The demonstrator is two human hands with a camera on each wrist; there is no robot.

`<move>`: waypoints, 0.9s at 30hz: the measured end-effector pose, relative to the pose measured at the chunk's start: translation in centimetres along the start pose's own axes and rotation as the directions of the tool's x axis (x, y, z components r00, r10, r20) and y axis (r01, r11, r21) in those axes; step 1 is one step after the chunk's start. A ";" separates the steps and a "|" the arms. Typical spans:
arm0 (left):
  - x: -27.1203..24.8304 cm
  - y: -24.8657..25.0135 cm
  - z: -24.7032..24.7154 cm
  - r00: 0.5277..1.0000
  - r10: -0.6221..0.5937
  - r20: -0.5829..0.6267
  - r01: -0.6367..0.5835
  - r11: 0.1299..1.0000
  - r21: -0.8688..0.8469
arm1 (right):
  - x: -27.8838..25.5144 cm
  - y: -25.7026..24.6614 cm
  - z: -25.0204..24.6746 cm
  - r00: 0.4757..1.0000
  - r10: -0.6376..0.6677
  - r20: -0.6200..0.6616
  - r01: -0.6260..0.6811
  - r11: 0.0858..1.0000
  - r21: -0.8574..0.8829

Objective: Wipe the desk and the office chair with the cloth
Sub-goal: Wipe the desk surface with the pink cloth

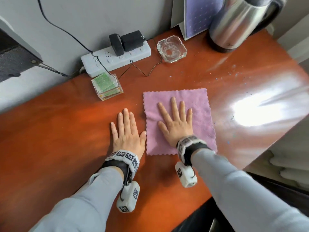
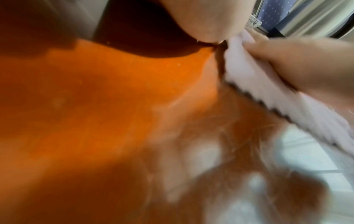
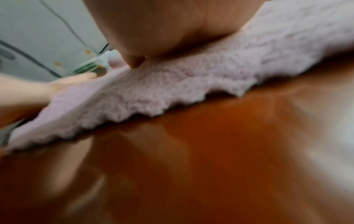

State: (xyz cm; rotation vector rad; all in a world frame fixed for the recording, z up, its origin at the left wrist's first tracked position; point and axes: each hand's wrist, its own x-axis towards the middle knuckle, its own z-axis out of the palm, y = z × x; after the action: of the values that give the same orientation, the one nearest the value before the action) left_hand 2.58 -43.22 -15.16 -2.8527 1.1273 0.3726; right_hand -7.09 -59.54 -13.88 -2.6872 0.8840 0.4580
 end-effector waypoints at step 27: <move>0.0 -0.1 0.2 0.998 0.012 -0.056 -0.013 1.000 -0.018 | -3.6 0.3 2.2 0.991 0.074 -0.109 -0.068 0.996 0.056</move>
State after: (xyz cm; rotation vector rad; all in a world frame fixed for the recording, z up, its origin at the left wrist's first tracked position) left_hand 2.62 -43.16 -15.40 -2.8901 1.1577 0.3067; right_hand -10.49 -57.16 -14.53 -2.6619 1.0110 0.2986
